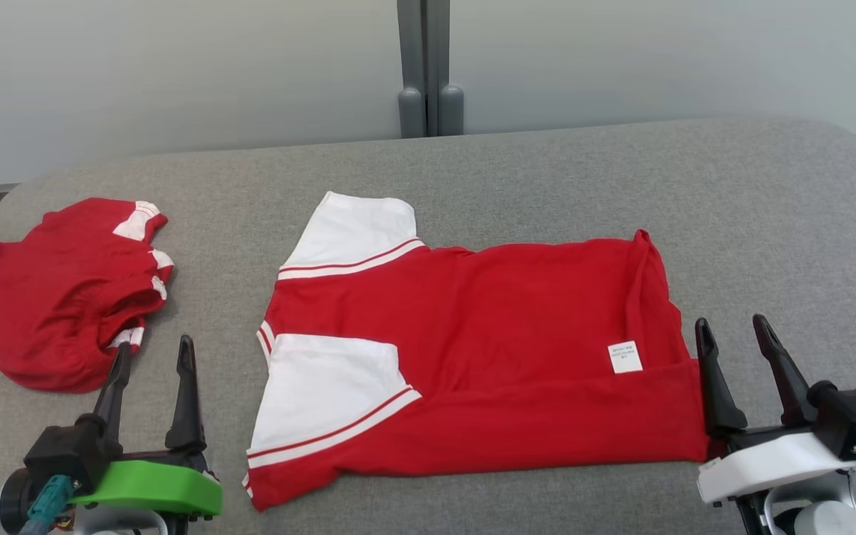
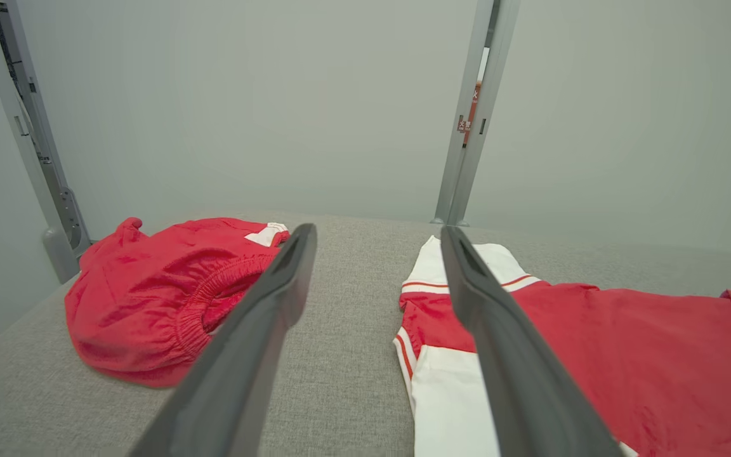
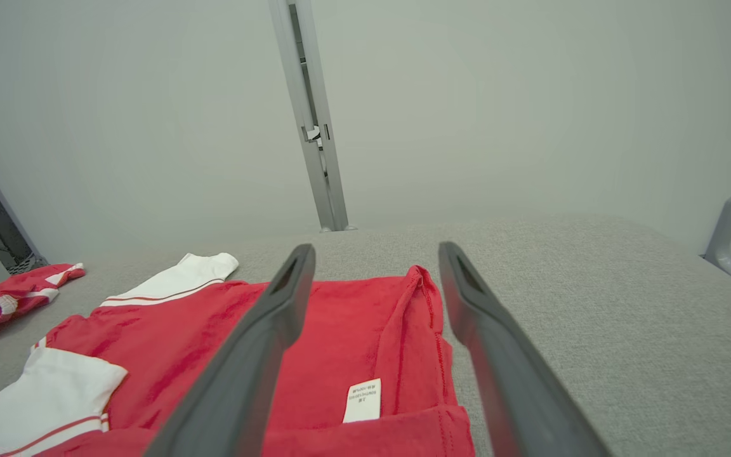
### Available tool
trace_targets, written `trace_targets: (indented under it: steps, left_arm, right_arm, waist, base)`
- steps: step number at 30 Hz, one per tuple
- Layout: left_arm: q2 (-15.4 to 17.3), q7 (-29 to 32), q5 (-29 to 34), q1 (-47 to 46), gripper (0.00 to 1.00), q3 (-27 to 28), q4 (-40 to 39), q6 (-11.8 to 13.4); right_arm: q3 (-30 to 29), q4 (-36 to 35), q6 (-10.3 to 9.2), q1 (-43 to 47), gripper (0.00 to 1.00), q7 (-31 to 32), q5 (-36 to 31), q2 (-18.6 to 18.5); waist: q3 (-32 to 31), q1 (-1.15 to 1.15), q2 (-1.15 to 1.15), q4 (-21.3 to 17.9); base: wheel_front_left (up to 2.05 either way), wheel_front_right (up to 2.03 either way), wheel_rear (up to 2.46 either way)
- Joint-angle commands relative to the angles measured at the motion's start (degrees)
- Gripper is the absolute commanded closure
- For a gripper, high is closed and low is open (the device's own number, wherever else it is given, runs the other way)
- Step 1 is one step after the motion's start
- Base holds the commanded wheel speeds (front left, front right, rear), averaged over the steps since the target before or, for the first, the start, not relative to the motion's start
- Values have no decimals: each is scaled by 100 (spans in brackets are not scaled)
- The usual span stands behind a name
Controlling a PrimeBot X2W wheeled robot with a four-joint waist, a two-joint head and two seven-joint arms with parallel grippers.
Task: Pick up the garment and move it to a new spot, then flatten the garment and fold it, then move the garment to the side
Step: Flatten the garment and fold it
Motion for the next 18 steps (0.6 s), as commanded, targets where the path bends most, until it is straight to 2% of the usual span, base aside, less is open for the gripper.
trace_targets:
  steps: [1, 9, 18]
  left_arm:
    - [49, -3, 105, 115, 0, 3, 18, -44]
    - [87, -3, 131, 313, 0, 107, -72, -12]
    - [44, -3, 168, 436, 0, 136, -9, -85]
  right_arm:
    - [-16, -71, -7, 128, 0, 14, -66, -19]
    - [-108, -344, -7, 392, 0, 185, -121, 26]
    - [-44, -260, -7, 445, 0, 225, -140, 51]
  waist:
    - [-76, 0, 0, 33]
    - [-187, 0, 0, 90]
    - [-242, 0, 0, 193]
  base:
    - [0, 0, 0]
    - [0, 0, 0]
    - [0, 0, 0]
